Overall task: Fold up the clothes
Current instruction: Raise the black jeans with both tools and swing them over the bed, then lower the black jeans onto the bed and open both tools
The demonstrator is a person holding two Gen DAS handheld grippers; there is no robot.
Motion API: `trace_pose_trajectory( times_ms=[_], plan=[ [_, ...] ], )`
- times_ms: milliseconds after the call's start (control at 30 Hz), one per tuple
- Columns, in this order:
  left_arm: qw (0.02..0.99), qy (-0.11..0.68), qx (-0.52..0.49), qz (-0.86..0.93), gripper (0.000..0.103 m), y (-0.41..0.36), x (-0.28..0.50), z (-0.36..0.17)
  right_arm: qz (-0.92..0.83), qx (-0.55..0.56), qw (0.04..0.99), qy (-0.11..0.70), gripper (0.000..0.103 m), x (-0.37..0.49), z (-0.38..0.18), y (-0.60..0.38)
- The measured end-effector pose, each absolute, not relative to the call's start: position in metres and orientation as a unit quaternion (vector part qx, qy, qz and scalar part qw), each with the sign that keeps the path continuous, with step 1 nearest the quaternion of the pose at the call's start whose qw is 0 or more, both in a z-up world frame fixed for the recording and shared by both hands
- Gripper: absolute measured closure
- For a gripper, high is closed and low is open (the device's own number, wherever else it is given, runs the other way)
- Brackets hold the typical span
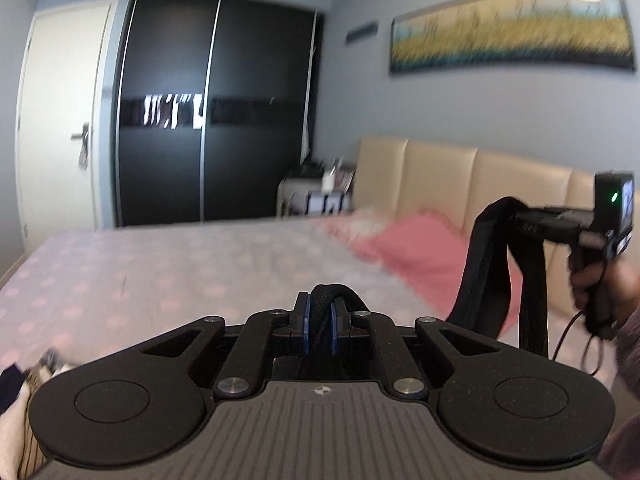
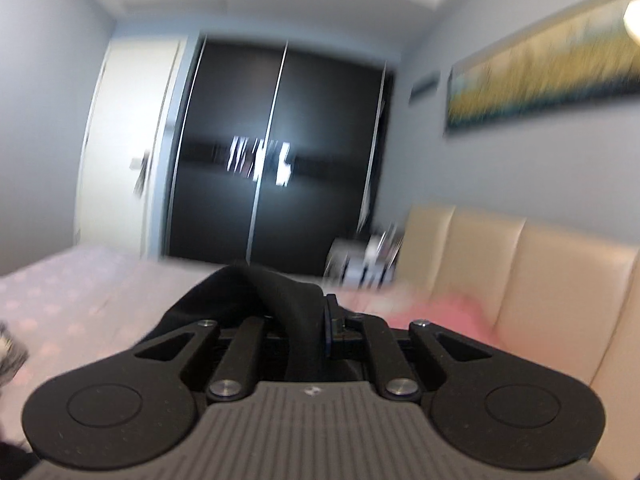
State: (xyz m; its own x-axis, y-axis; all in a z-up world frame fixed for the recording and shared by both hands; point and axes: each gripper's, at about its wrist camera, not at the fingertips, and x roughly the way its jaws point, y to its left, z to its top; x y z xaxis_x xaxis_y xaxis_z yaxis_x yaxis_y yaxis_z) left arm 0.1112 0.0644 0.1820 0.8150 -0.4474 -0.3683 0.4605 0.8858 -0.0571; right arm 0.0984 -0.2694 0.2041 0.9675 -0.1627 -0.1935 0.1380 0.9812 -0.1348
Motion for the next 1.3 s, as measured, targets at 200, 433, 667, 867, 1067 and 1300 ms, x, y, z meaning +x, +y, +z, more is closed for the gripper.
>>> trace_pose_trajectory(
  times_ms=[200,433,667,867,1067,1300],
  plan=[
    [0.935,0.303,0.015,-0.181,0.095,0.099,0.169,0.097,-0.036,-0.036,0.968,0.247,0.066,0.150,0.121,-0.271],
    [0.923,0.348,0.028,-0.165,0.085,0.114,0.186,0.054,-0.002,-0.050,0.949,0.313,0.032,0.147,0.049,-0.260],
    [0.915,0.357,0.073,-0.172,0.066,0.083,0.175,0.048,0.043,-0.035,0.927,0.371,0.031,0.134,0.006,-0.252],
    [0.902,0.371,0.100,-0.194,0.052,0.072,0.137,0.034,0.050,-0.032,0.907,0.418,0.031,0.107,-0.032,-0.256],
    [0.896,0.395,0.102,-0.175,0.046,0.075,0.105,0.013,0.049,-0.001,0.886,0.461,0.030,0.081,-0.070,-0.271],
    [0.891,0.416,0.087,-0.160,0.045,0.079,0.098,0.004,0.057,0.003,0.877,0.477,0.039,0.091,-0.093,-0.262]
  ],
)
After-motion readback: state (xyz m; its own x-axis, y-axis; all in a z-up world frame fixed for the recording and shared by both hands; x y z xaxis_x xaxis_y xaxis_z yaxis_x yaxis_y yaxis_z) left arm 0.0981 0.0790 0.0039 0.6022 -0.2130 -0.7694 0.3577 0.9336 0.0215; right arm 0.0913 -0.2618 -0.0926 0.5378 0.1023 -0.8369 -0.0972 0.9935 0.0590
